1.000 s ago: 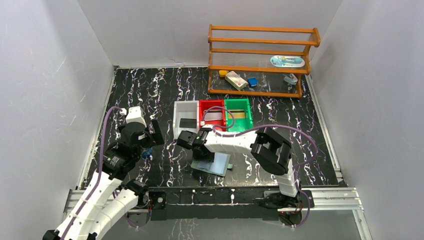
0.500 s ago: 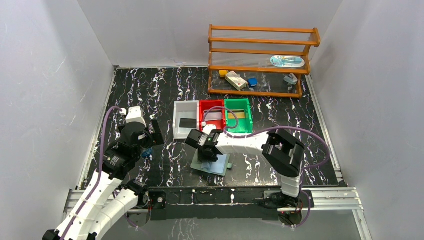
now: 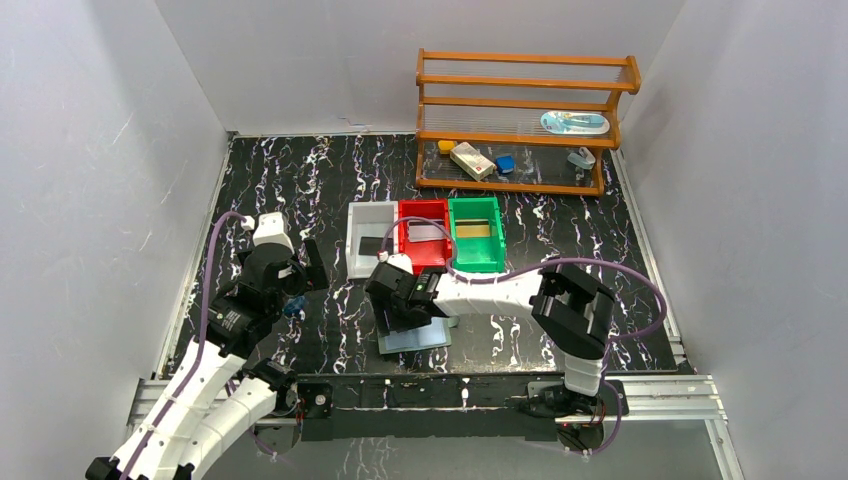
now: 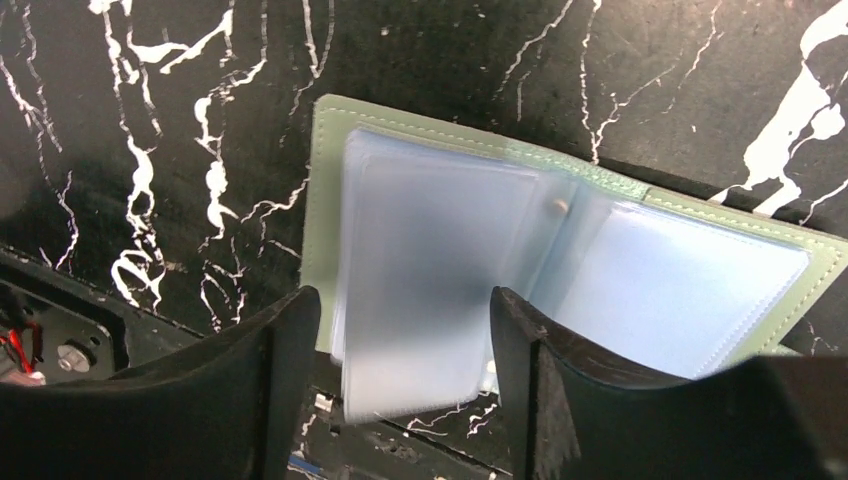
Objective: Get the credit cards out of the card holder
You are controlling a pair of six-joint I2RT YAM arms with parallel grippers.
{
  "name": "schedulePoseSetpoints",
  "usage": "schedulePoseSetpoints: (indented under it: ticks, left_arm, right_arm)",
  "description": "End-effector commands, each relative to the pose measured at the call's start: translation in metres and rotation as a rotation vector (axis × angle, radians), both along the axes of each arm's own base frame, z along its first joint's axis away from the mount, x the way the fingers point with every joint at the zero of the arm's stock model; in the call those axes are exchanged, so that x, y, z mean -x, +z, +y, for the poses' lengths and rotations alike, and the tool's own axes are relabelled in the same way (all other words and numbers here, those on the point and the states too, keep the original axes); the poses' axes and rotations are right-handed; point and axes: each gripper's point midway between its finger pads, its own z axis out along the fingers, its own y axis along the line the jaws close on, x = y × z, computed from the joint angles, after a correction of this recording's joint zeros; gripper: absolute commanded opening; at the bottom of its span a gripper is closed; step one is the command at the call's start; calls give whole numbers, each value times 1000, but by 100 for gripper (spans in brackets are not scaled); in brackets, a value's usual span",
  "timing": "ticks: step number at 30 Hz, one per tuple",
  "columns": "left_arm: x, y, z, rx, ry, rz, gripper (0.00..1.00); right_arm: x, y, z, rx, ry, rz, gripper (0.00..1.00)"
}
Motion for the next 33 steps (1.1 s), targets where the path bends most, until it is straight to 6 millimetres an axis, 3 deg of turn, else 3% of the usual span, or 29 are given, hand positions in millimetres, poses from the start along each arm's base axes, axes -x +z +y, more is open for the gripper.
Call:
schedulePoseSetpoints:
  ticks: [1,5,6,12,23,33]
  left_arm:
    - [-1,5,2,-5,12,-13,98]
    - [-2,5,2,-4,9,-12,98]
    - [-2,5,1,-4,7,-11,98]
    - [-3,3,-1,-7,-3,-1,98]
    - [-4,0,-2,-12,-9,10,98]
    - [-4,0,-3,-11,-13,12,98]
  right_arm:
    - [-8,37,8,-29,-1,-66,75]
    - [-17,43,-11,8,-139,-110,81]
    - [-22,53,-19,-4,-185,-142,81]
    - [-25,37,-56,96,-347,-159,84]
    - [-19,-1,-66,302,-346,-111,91]
    - [-8,-28,-72,275,-355,-24,88]
